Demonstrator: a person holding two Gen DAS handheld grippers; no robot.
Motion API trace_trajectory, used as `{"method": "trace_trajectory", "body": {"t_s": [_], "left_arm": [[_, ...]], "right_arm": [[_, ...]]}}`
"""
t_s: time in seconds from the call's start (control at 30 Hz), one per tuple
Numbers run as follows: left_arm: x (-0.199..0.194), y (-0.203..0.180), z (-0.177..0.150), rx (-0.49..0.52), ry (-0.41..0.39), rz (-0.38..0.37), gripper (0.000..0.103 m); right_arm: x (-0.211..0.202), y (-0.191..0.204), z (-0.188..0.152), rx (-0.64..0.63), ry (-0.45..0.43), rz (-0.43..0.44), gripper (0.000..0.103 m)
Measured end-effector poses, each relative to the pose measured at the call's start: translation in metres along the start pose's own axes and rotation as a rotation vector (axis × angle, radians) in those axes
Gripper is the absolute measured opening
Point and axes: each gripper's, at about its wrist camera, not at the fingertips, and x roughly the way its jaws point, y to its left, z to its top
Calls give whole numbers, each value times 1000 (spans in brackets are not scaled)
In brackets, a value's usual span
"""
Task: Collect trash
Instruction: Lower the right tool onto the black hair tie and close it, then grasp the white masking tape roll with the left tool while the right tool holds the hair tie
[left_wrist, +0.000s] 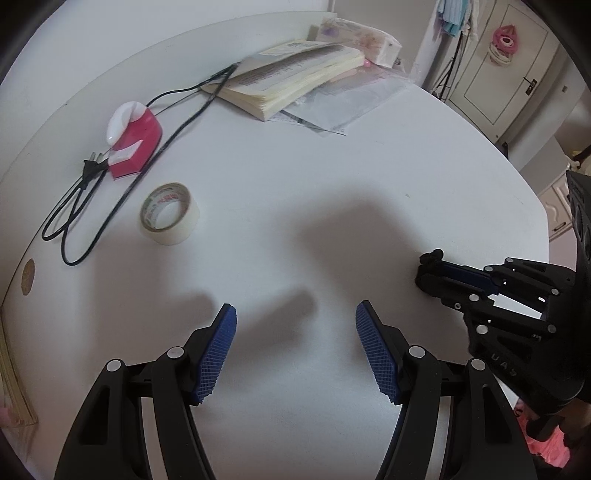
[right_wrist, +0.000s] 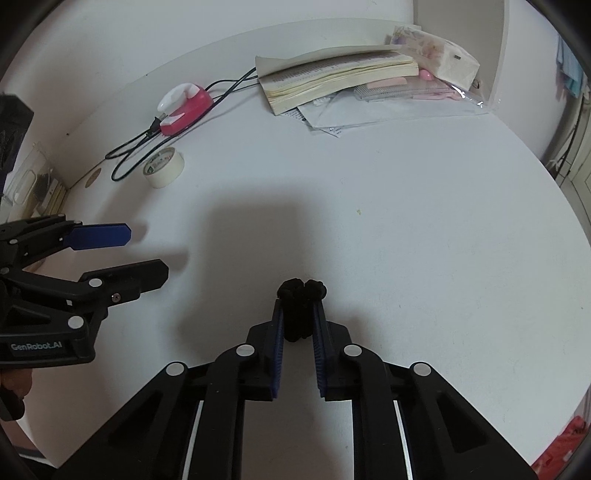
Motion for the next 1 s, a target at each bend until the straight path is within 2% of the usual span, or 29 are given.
{"method": "trace_trajectory", "body": {"t_s": [0.2,0.47,0.67,0.9,0.93,0.97,1.0], "left_arm": [[-3,22,11,-32,-16,23,68],[8,55,44,-63,-38,51,68],[18,67,61,-41,-71,58,68],[20,75,70,-58,-101,33,67],[20,74,70,-54,-108,41,58],[22,75,71,-51,-106,40,40],[24,76,70,-57,-95,28,35]], "right_arm": [[-2,8,25,-13,-38,40,13],[6,29,65,-49,-65,71,13],[16,37,79,-50,-61,80,13],[23,42,87,-53,-58,84,13],[24,42,87,-52,-57,84,13],[24,43,88,-51,-58,82,13],[24,42,87,-50,-58,82,13]]}}
